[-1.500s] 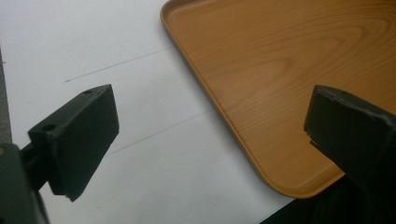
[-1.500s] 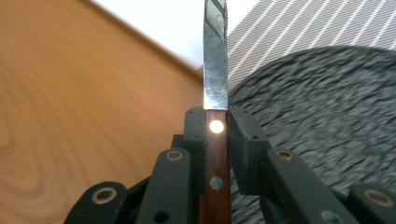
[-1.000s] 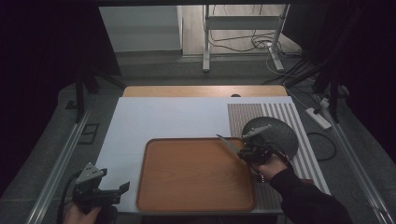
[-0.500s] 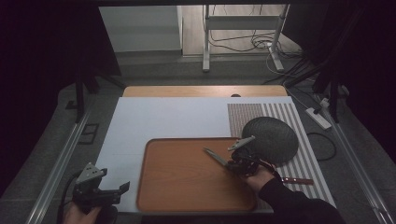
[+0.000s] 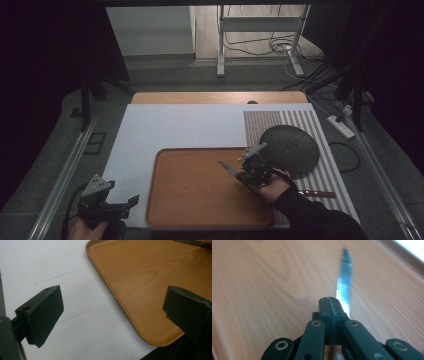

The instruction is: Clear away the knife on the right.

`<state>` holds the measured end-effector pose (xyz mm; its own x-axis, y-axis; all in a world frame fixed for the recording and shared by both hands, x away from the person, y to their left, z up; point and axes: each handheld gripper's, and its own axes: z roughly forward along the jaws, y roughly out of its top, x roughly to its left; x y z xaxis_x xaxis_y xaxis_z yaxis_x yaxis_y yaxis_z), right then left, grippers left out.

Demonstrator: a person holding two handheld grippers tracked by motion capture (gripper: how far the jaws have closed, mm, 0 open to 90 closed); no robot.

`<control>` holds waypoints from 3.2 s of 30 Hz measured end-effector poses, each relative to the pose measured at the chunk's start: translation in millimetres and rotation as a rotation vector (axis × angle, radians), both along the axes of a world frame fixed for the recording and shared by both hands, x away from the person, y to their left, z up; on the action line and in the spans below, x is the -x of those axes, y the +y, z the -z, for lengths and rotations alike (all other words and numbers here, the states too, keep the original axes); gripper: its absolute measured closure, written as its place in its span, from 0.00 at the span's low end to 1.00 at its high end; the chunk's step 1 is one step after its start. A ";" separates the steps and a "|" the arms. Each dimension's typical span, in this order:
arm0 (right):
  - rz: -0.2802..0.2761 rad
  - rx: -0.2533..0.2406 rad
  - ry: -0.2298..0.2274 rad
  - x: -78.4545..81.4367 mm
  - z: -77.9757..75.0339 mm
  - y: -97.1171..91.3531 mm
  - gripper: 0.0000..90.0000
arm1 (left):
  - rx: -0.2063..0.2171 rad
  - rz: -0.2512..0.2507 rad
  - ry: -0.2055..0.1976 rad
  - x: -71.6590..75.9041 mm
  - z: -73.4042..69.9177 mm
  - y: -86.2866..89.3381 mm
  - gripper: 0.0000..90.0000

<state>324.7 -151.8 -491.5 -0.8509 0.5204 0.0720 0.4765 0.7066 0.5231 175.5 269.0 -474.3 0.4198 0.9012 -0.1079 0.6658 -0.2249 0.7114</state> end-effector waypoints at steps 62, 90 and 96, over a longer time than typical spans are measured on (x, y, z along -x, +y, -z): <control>0.175 -0.013 -0.060 5.4 -14.2 -67.4 0.03 | 0.005 0.008 -0.002 -0.4 -0.2 0.2 0.05; 0.307 -0.092 -0.104 30.4 -27.7 -126.9 0.01 | 0.028 0.003 0.001 0.0 0.0 2.9 0.04; 0.342 -0.112 -0.124 37.4 -30.5 -139.0 0.01 | 0.038 0.002 0.003 -0.3 0.0 4.1 0.04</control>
<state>287.3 -290.9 -461.0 -0.6348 0.7709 0.0522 0.6037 0.4527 0.6563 175.8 273.1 -474.4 0.4212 0.8956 -0.1432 0.6677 -0.1994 0.7172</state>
